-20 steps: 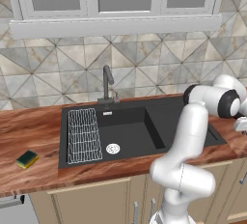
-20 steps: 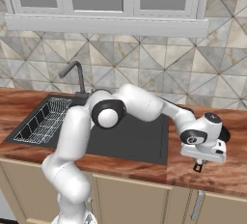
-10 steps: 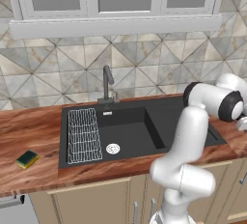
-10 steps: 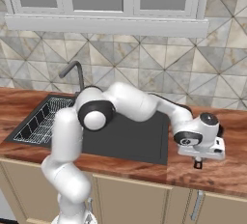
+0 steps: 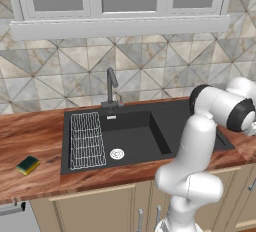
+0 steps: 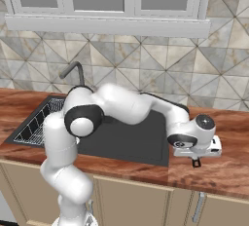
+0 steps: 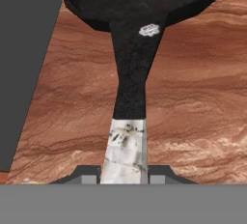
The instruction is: Pick the pan and sponge and place them into the sink. Then turn on the water.
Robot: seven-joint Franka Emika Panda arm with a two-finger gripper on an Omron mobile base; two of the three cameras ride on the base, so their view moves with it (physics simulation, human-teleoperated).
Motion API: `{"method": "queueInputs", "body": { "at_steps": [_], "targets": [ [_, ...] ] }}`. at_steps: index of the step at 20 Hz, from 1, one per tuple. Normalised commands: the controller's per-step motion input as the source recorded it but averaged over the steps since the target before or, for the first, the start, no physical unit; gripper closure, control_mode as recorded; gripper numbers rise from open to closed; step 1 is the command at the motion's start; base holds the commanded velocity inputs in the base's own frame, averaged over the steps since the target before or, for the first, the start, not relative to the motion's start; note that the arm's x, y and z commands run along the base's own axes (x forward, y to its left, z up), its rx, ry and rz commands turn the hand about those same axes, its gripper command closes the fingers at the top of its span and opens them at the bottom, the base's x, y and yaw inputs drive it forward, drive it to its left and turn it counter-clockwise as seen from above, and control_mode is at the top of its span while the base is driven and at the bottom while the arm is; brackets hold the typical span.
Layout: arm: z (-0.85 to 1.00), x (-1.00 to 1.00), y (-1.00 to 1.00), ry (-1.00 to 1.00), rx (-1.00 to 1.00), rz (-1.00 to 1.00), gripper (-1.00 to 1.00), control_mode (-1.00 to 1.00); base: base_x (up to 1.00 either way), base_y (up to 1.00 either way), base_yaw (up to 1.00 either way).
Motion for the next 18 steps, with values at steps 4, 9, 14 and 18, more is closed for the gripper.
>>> {"method": "queueInputs", "body": {
  "at_steps": [4,9,14,18],
  "targets": [
    [0.31,-0.12,0.17,-0.10,0.00,0.11,1.00,-1.00,0.00,0.00,0.00],
    [0.22,-0.18,0.33,-0.01,-0.01,0.10,1.00,-1.00,0.00,0.00,0.00],
    [0.19,-0.14,0.37,0.00,0.05,0.05,1.00,-1.00,0.00,0.00,0.00],
    [0.14,-0.07,0.40,0.00,0.08,0.04,1.00,-1.00,0.00,0.00,0.00]
  ]
}}
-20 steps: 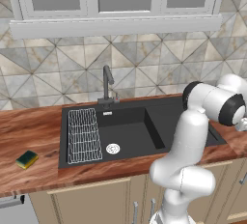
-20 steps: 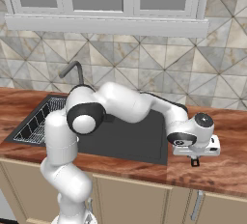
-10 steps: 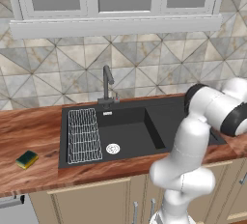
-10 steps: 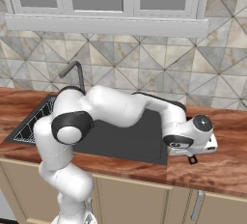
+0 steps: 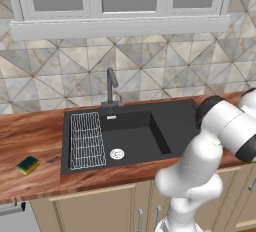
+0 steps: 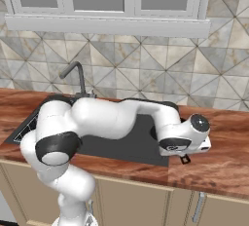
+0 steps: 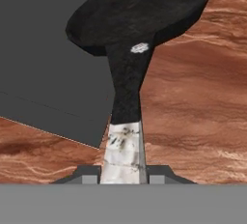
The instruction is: Pick the pan and sponge and place them into the sink. Then turn on the water.
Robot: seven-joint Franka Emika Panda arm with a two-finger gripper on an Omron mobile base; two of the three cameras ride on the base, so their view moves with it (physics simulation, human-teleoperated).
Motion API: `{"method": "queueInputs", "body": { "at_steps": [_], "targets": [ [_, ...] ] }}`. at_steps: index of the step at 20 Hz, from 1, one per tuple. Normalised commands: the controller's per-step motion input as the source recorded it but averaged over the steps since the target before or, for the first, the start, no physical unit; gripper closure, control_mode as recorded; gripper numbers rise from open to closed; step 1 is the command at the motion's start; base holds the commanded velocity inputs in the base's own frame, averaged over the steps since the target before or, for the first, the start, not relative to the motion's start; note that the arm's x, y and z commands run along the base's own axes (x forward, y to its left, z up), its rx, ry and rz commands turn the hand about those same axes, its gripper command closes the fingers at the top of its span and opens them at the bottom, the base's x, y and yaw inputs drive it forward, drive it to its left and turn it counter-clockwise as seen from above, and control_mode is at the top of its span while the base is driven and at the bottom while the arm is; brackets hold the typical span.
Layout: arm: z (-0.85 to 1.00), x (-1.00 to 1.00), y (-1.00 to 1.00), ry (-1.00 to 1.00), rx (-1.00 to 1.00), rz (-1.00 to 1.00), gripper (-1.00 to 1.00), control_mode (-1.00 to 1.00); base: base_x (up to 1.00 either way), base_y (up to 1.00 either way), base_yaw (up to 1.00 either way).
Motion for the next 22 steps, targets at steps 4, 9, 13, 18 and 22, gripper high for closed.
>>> {"method": "queueInputs", "body": {
  "at_steps": [4,9,13,18,22],
  "targets": [
    [0.12,-0.05,0.42,0.00,0.08,0.04,1.00,-1.00,0.00,0.00,0.00],
    [0.08,-0.05,0.42,0.00,0.08,0.05,1.00,-1.00,0.00,0.00,0.00],
    [0.04,-0.01,0.36,0.00,0.09,0.07,1.00,-1.00,0.00,0.00,0.00],
    [0.00,0.00,0.32,0.00,0.09,0.08,1.00,-1.00,0.00,0.00,0.00],
    [0.00,0.02,0.32,0.00,0.08,0.09,1.00,-1.00,0.00,0.00,0.00]
  ]
}}
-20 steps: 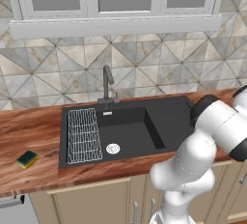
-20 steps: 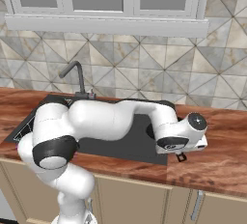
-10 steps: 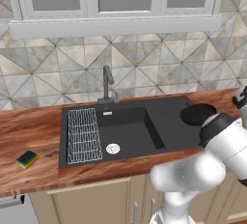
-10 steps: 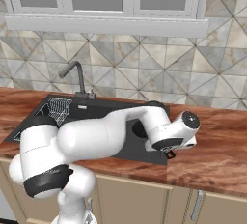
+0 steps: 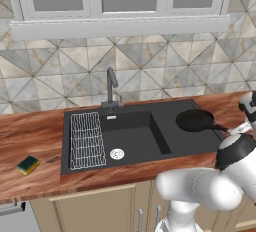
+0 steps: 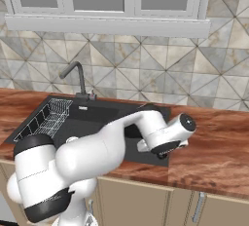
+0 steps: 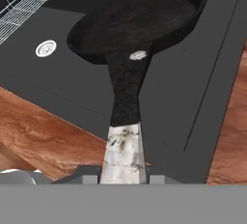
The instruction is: Pick the pan and sponge and place them into the sink. Then turn on the water.
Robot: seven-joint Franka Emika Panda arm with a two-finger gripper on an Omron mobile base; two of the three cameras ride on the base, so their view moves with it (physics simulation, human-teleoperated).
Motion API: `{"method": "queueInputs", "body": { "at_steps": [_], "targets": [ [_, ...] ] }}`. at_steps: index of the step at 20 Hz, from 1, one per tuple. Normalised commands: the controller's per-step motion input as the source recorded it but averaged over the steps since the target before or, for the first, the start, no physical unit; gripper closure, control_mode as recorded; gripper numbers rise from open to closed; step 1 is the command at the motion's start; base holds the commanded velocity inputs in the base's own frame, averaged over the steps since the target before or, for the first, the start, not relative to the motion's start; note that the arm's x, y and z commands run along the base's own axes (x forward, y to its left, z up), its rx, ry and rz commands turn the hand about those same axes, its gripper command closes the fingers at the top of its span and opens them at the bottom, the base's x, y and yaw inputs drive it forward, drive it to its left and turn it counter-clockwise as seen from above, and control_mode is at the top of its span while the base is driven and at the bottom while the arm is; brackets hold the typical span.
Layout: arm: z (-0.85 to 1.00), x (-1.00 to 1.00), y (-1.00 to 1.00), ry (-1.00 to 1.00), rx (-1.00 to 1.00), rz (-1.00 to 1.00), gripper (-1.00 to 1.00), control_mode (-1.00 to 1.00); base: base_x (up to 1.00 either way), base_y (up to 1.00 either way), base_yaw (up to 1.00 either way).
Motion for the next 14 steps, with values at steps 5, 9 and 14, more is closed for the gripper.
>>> {"method": "queueInputs", "body": {
  "at_steps": [5,9,14],
  "targets": [
    [0.00,0.06,0.30,0.00,0.05,0.11,1.00,-1.00,0.00,0.00,0.00],
    [-0.02,0.09,0.26,0.01,0.05,0.13,1.00,-1.00,0.00,0.00,0.00],
    [-0.03,0.07,0.28,0.01,0.04,0.13,1.00,-1.00,0.00,0.00,0.00]
  ]
}}
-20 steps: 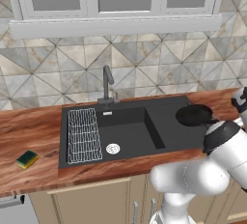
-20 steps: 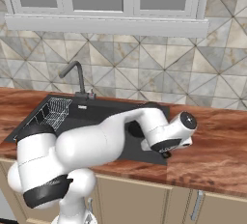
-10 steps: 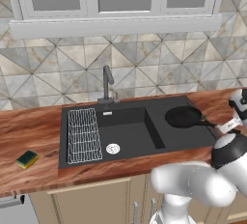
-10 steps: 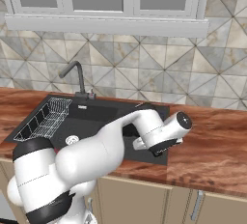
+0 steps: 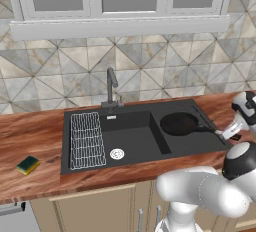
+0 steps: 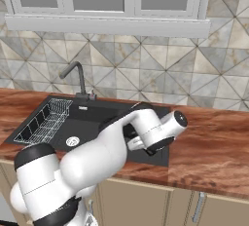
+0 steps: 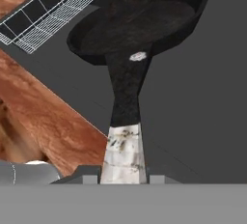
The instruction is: Pick the pan and sponge and place them into the sink. Then turn on the water.
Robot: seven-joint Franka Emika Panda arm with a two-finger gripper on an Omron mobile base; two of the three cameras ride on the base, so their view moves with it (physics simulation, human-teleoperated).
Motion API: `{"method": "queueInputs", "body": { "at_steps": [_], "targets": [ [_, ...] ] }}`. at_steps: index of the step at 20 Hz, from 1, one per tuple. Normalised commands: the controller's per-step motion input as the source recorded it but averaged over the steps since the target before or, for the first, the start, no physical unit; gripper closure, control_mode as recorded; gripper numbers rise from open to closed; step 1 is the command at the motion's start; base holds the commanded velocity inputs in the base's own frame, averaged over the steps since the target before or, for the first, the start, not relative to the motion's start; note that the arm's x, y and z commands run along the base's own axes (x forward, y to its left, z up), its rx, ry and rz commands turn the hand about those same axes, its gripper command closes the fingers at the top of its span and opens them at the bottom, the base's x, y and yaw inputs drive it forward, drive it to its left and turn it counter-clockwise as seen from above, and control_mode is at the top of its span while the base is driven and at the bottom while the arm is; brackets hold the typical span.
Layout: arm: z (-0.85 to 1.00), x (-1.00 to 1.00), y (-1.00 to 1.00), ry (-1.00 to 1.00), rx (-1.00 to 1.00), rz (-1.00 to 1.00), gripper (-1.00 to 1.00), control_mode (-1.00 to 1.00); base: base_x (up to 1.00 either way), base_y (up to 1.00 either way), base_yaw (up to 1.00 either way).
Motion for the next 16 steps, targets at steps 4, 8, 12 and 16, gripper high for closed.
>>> {"method": "queueInputs", "body": {
  "at_steps": [4,8,12,16],
  "targets": [
    [0.00,0.00,0.23,0.01,0.04,0.14,1.00,-1.00,0.00,0.00,0.00],
    [-0.01,0.02,0.25,0.02,0.04,0.14,1.00,-1.00,0.00,0.00,0.00],
    [-0.03,0.06,0.22,0.04,0.04,0.14,1.00,-1.00,0.00,0.00,0.00],
    [0.00,0.06,0.23,0.02,0.02,0.13,1.00,-1.00,0.00,0.00,0.00]
  ]
}}
